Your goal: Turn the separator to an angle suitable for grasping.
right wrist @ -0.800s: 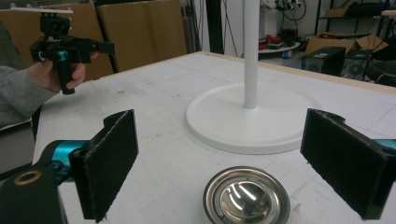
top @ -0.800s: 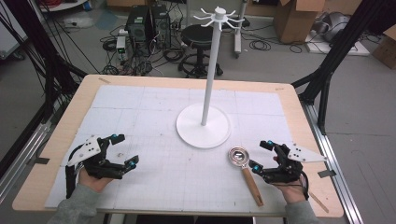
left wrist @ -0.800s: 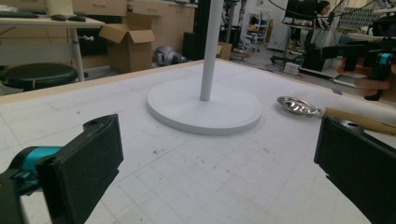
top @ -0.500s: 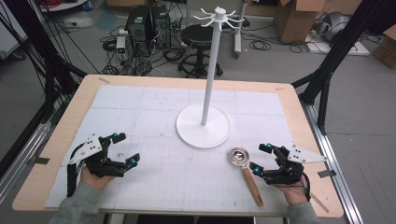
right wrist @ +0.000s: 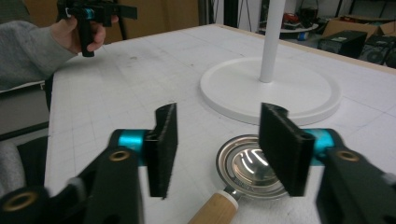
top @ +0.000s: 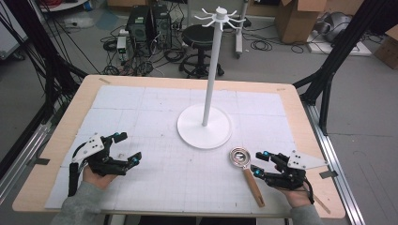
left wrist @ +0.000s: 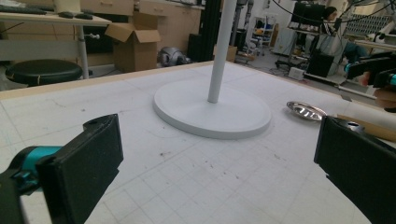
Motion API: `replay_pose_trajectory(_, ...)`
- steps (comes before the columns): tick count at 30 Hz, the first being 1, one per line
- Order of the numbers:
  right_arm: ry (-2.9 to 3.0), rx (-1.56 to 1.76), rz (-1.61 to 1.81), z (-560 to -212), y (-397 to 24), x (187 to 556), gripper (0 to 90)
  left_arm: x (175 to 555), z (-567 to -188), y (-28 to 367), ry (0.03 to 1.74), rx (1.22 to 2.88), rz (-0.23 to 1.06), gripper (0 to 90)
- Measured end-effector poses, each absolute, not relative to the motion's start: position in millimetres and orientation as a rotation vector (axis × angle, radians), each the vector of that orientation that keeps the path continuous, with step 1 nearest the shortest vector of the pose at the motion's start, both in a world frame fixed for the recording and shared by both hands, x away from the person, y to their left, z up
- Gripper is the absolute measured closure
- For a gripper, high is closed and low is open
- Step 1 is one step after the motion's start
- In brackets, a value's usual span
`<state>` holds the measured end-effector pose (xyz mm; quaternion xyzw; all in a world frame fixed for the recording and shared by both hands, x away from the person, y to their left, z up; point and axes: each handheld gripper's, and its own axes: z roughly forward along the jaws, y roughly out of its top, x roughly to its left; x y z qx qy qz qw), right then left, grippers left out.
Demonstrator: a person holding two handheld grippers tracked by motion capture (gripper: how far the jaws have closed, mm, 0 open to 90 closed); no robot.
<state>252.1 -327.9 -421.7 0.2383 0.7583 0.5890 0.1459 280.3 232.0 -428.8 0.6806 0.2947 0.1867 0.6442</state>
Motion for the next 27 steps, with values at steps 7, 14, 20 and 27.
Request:
replay_pose_trajectory(7,2.225,0.726,1.659,-424,-328,252,76.5,278,-429,232,0.663,1.571,0.433,1.7)
replay_pose_trajectory(14,2.269,0.728,1.658,-426,-327,253,86.3,280,-429,231,0.674,1.571,0.436,1.7)
replay_pose_trajectory(20,2.277,0.755,1.64,-427,-330,249,89.9,282,-430,231,0.676,1.564,0.431,1.7)
replay_pose_trajectory(27,2.349,0.75,1.59,-433,-331,248,89.9,285,-432,231,0.68,1.563,0.429,1.7)
